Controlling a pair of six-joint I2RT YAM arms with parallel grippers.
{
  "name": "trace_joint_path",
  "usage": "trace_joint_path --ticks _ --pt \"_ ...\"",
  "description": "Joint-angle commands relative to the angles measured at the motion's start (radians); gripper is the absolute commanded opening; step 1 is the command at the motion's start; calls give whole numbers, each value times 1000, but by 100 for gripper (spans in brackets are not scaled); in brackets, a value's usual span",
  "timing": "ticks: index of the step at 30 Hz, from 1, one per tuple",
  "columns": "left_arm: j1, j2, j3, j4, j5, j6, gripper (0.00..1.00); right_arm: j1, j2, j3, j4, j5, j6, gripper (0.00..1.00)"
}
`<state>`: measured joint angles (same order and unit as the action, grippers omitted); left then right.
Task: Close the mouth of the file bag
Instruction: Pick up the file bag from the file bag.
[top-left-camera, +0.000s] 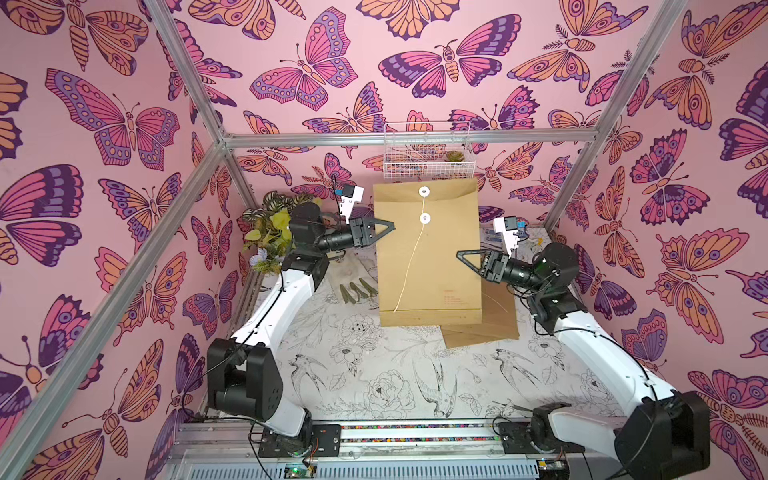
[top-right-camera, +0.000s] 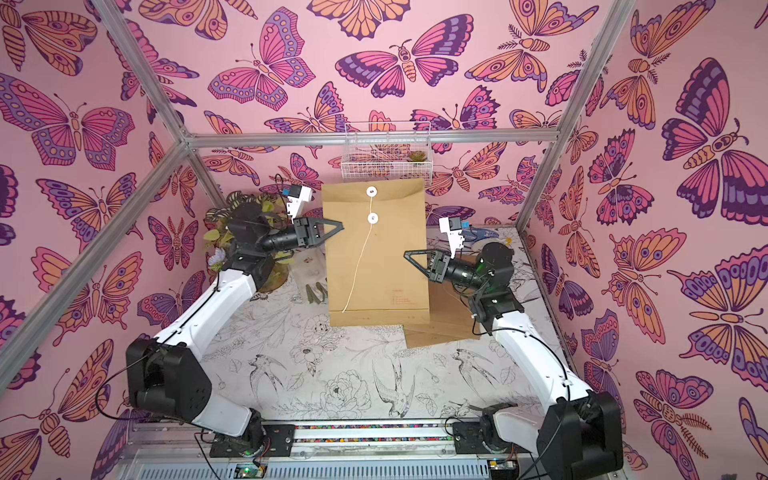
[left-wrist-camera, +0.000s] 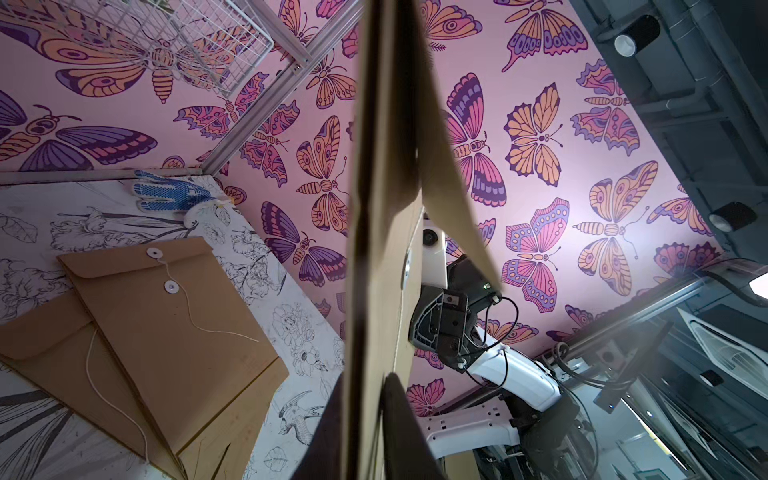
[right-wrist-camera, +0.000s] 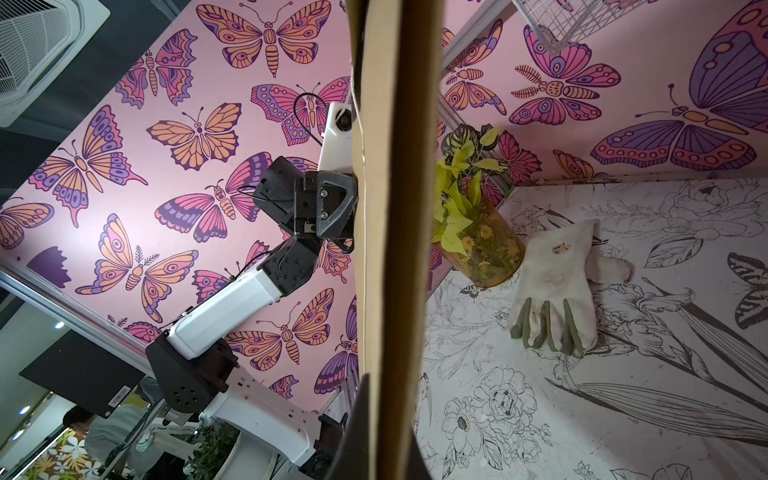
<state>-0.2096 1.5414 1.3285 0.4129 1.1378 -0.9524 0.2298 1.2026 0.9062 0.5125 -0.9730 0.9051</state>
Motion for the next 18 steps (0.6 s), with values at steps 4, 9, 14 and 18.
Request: trace_joint_path --ticks 4,9,14,18 --pt "-2 10 -17 68 41 -14 13 5 16 -7 36 -24 6 0" --pt "-1 14 -10 69 57 -12 0 5 36 -6 52 -21 24 0" --pt "22 -25 -48 99 40 20 0 -4 24 12 -125 27 -52 35" --pt "39 -75 -126 108 6 117 0 -41 -43 19 -443 293 -151 52"
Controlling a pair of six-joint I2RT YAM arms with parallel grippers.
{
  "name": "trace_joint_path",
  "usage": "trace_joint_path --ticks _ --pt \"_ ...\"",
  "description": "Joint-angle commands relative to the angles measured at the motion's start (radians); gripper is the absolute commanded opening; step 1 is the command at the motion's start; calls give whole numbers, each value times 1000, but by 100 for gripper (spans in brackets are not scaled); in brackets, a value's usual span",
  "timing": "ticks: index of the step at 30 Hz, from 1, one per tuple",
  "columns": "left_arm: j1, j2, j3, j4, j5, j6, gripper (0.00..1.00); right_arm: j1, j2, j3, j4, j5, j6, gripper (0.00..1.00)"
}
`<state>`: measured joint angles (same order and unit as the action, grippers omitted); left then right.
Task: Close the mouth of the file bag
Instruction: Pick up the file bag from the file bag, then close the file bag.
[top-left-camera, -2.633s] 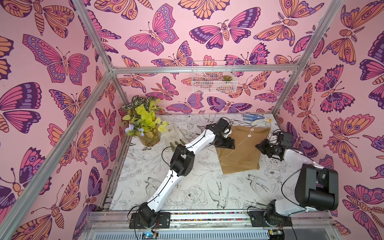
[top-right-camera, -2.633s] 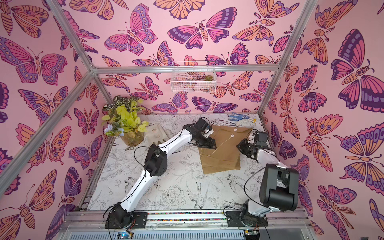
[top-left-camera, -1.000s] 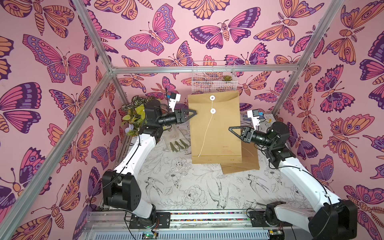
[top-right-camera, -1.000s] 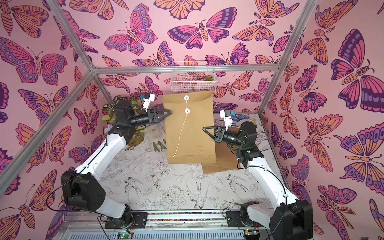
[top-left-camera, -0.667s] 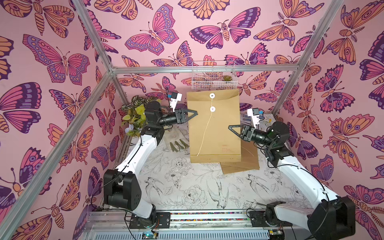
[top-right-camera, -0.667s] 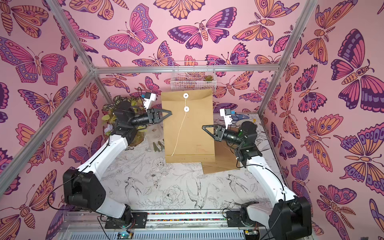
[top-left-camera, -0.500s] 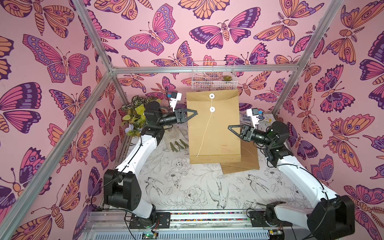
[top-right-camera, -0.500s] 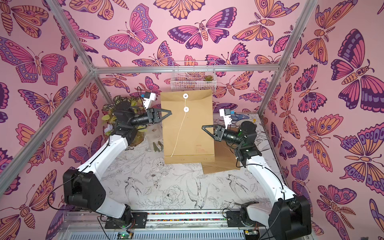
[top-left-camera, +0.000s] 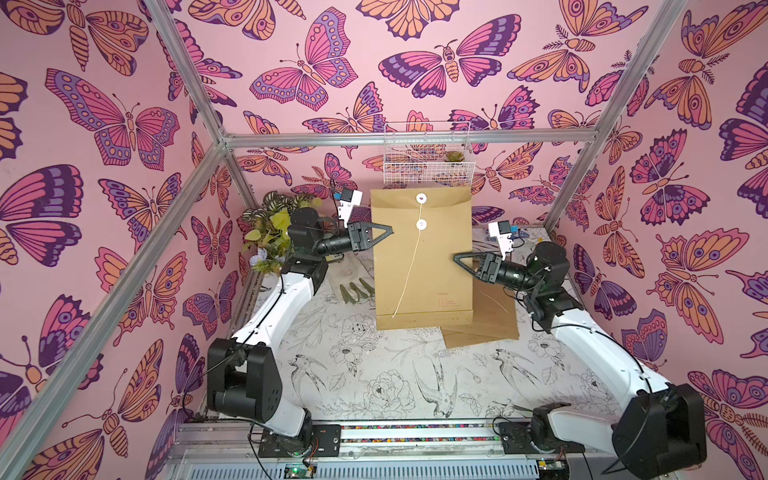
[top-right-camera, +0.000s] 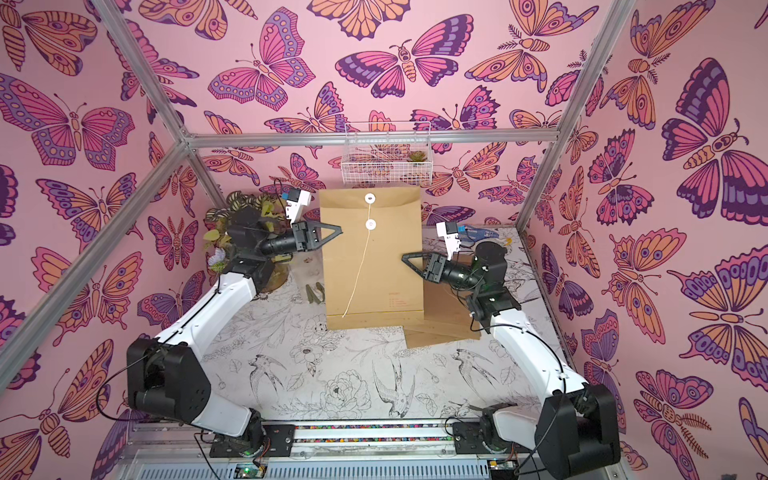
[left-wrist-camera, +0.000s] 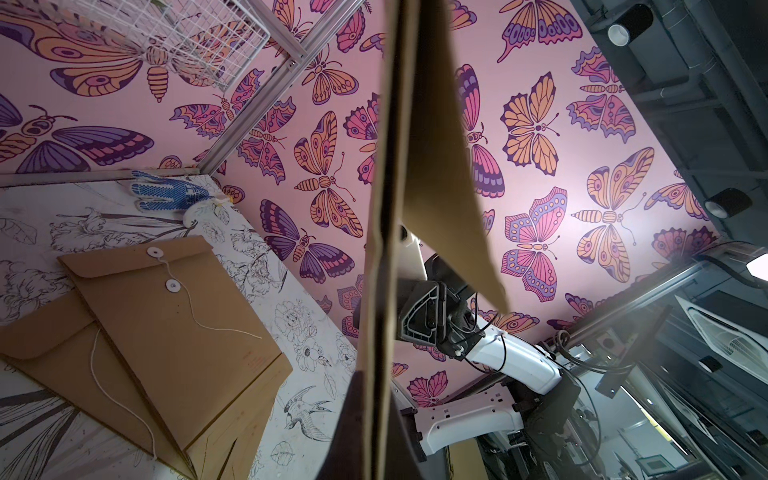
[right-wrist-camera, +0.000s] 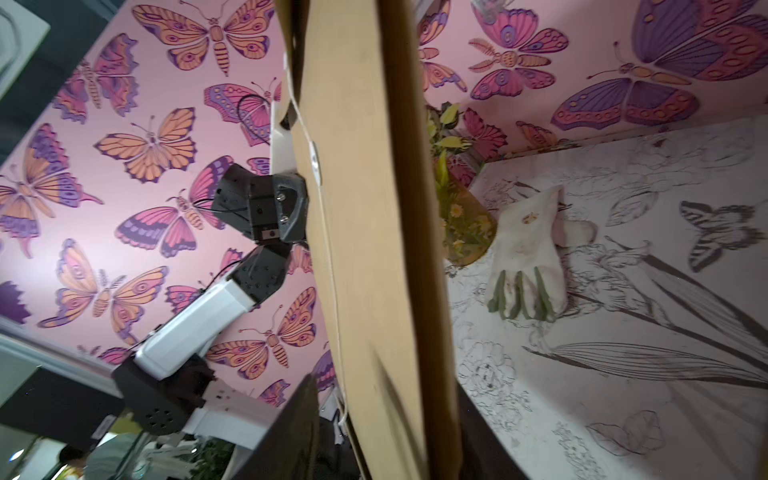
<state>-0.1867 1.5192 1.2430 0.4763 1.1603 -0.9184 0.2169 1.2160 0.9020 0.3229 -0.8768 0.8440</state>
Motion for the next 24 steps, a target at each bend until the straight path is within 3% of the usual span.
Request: trace_joint_path --ticks 1,4,7,11,15,19,24 --pt "18 -66 -55 36 -26 112 0 -28 -75 40 -359 309 -123 52" --pt "19 -102 -102 30 -81 189 0 38 -105 102 -629 590 -210 51" --pt "13 -118 -119 22 -134 229 0 196 -119 104 -625 742 -213 48" --pt "-18 -185 -149 -22 -241 348 0 400 -61 41 -334 758 -130 43" --pt "-53 -235 -129 -130 -324 460 0 531 46 15 -62 733 -128 45" --pt "-83 -278 -103 -171 -362 499 0 605 125 23 16 779 -175 46" --pt "-119 -292 -81 -198 -388 538 0 626 198 12 152 783 -131 46"
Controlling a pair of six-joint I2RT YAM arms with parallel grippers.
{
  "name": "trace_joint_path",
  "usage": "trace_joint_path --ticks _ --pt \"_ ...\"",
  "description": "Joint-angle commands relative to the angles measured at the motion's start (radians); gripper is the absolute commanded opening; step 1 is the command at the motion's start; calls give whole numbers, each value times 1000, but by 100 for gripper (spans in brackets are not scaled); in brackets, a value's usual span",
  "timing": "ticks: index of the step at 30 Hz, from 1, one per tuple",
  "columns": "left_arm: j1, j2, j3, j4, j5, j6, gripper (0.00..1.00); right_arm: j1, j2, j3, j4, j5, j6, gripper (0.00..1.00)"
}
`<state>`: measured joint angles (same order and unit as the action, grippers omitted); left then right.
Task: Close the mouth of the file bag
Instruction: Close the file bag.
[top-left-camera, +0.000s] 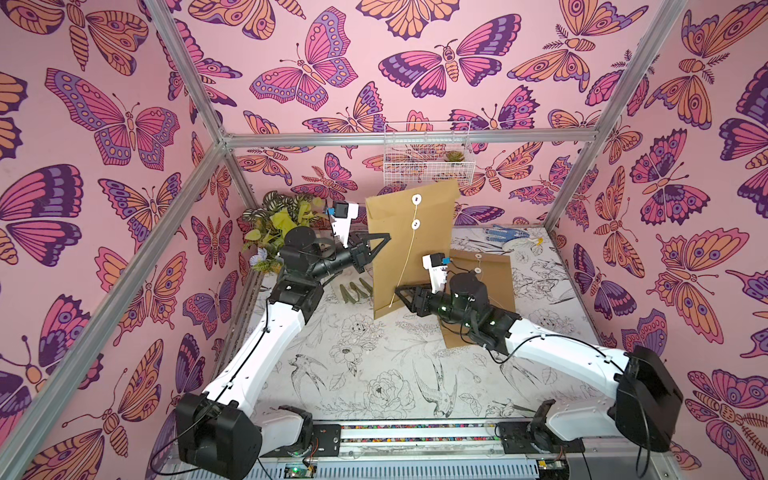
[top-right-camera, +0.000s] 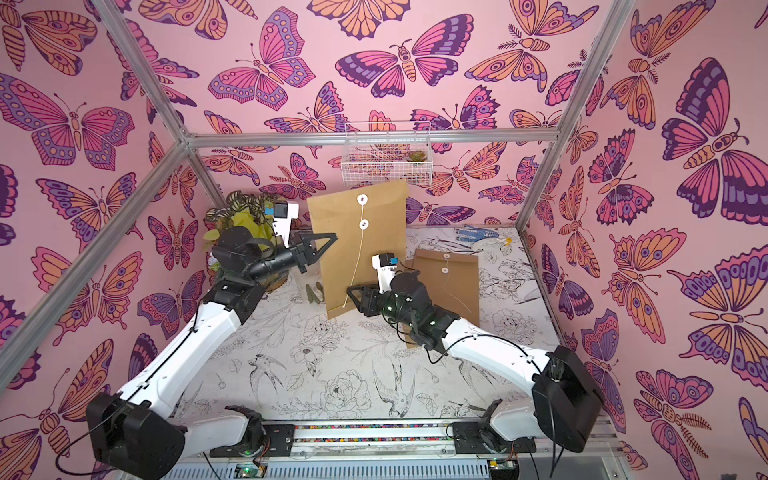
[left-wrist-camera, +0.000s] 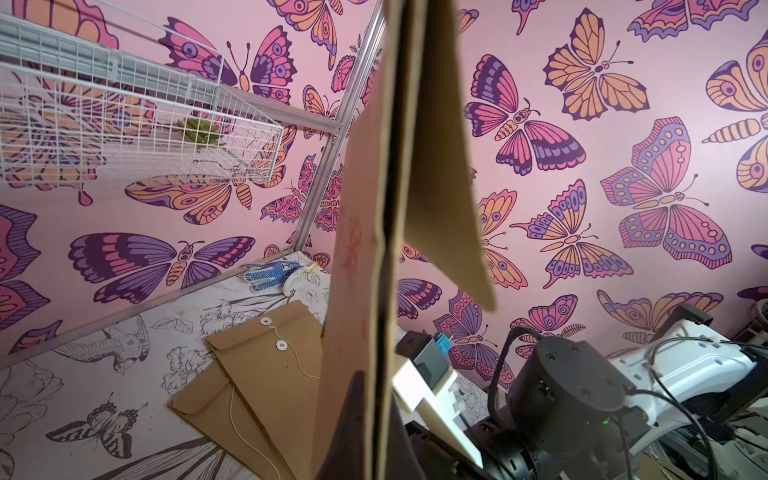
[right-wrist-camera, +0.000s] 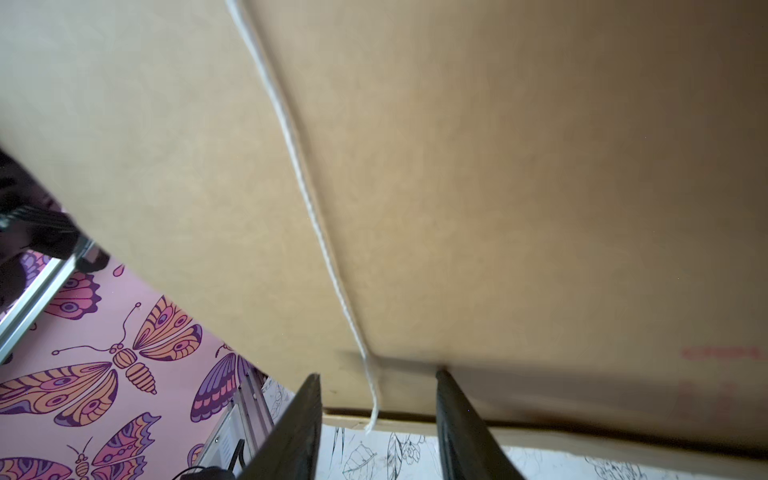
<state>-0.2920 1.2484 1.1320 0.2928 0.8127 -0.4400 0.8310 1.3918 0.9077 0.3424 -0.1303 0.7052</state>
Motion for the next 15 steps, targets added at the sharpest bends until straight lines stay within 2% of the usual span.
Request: trace_joint_path --ticks 1,6,15 --pt "-17 -23 34 -17 -44 61 0 19 32 14 132 51 5 46" --pt "-37 -24 56 -17 -59 65 0 41 57 13 158 150 9 43" --pt "-56 -28 66 -17 -86 64 0 89 85 73 79 317 -92 30"
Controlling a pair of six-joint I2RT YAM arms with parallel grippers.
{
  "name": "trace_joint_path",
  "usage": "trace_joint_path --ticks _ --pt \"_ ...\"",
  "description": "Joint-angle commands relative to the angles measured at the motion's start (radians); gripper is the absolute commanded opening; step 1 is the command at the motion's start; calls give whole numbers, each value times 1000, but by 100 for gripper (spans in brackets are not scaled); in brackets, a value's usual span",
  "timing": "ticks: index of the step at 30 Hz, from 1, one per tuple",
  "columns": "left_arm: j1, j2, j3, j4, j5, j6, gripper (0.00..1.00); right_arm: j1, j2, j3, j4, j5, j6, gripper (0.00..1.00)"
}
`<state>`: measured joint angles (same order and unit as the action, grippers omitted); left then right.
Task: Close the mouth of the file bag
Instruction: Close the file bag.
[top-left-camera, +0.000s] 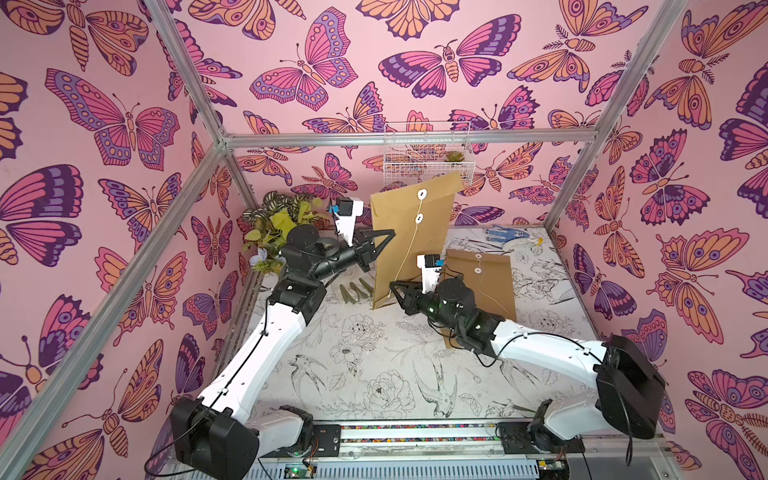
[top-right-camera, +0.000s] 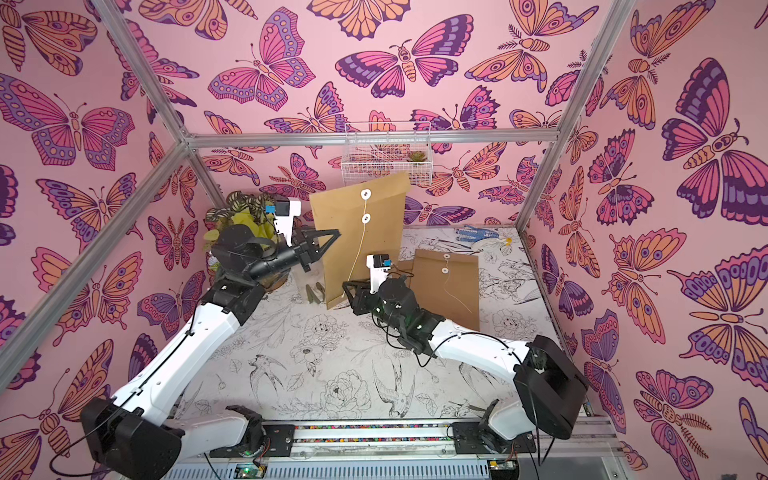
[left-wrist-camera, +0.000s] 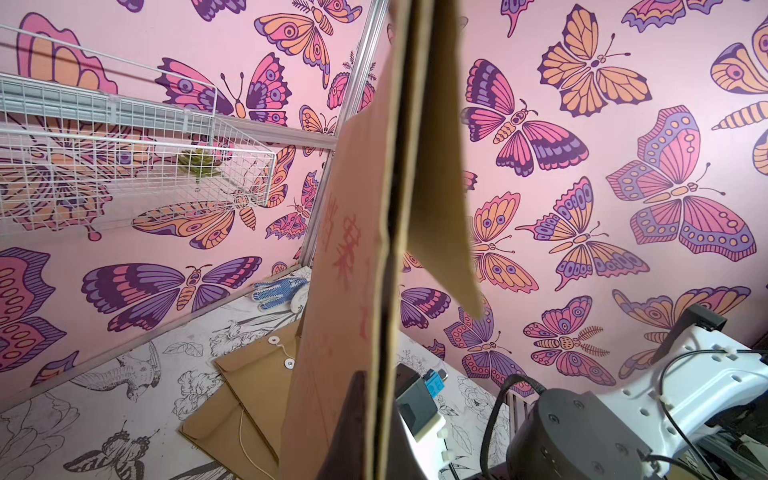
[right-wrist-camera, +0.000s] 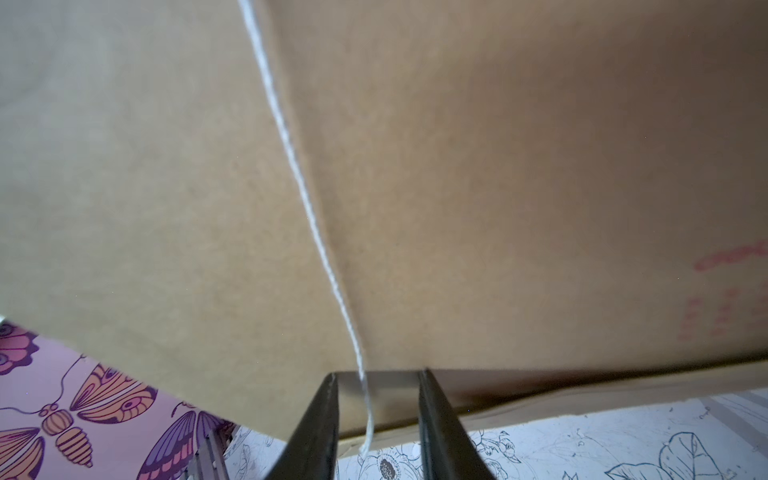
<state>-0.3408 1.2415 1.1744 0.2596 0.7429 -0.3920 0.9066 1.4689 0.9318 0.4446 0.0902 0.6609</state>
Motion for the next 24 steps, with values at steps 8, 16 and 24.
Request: trace_joint_path --ticks 8,16,24 --pt "-12 -20 25 16 -17 15 0 17 21 61 -42 131 -62 17" --pt "-13 -19 26 16 -27 17 0 21 36 65 -32 101 -21 29" --pt "-33 -14 31 16 -34 22 0 23 86 123 -88 157 -12 25"
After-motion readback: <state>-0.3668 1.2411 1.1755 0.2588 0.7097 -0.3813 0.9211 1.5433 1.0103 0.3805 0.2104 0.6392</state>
